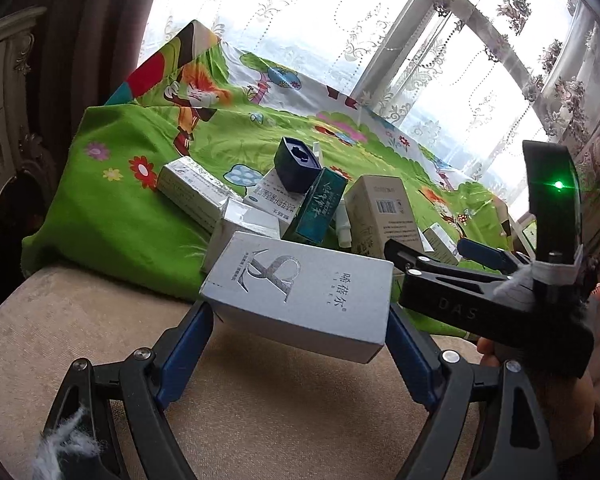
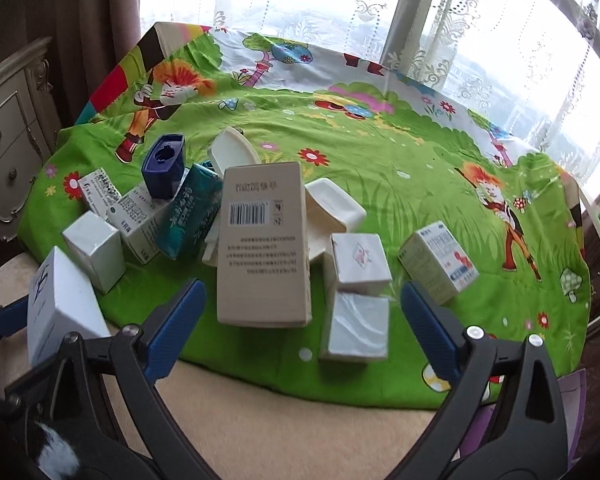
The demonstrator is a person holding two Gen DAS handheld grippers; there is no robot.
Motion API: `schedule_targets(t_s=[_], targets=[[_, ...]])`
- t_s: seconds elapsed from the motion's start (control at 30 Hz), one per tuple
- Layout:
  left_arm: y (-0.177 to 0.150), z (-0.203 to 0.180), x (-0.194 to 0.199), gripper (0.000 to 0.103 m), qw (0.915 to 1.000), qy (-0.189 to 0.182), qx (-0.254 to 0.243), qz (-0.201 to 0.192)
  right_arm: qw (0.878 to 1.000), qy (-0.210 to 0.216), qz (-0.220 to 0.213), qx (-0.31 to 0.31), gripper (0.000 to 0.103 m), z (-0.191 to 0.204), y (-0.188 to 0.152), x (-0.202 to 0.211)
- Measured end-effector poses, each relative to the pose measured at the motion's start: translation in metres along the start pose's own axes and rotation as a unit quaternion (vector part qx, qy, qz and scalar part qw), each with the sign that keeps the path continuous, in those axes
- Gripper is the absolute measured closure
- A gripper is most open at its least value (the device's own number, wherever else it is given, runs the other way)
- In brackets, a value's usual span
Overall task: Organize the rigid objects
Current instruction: 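Grasp the tan barcode box with the right tool while the left tool holds the S box, then carry both boxes into the purple storage box and open both tools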
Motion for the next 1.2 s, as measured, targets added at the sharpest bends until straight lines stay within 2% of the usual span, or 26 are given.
schedule_targets(t_s=[0.1,0.3,0.4,0.43,0.53,0.83,1.0,1.2], targets=[[0.000,0.002,-0.002,0.017,1.0000,-0.004,0.006,0.003,1.000,-0.007,0.005,0.010,0.006,0.003,0.004,-0.009],[-0.002,0.002,-0.004,0.017,0.9998,-0.014,0.011,0.008,0.999,-0.011,0.024,0.019,0.019,0.007,0.005,-0.026],[-0.002,0.002,-0.005,0.017,0.9998,-0.015,0.011,0.010,0.999,-0.003,0.038,0.023,0.037,0.011,0.002,-0.033],[-0.002,0.002,-0.006,0.017,0.9998,-0.015,0.011,0.011,0.999,0.000,0.042,0.021,0.047,0.011,0.000,-0.035],[-0.002,0.003,-0.007,0.017,0.9998,-0.015,0.011,0.012,0.999,0.009,0.038,0.014,0.047,0.011,0.000,-0.034],[-0.002,0.001,-0.004,0.017,0.9999,-0.011,0.004,0.005,0.999,0.043,-0.013,-0.026,0.047,0.004,-0.001,0.003],[-0.002,-0.003,0.001,0.017,1.0000,-0.005,-0.006,-0.001,0.997,0.057,-0.026,-0.045,0.047,-0.003,-0.013,0.028],[0.000,-0.016,0.009,0.017,0.9991,0.005,-0.041,-0.013,0.994,0.073,-0.023,-0.080,0.047,-0.023,-0.037,0.048]])
Point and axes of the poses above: each gripper's, at about its wrist camera, not at the fingertips, and x roughly against the way its jaws point, z to its left, y to its top, the point moved 9 cm from there along -x, roughly the way its jaws point, and after that the axes turned 6 degrees about y, right-handed, at the moved point
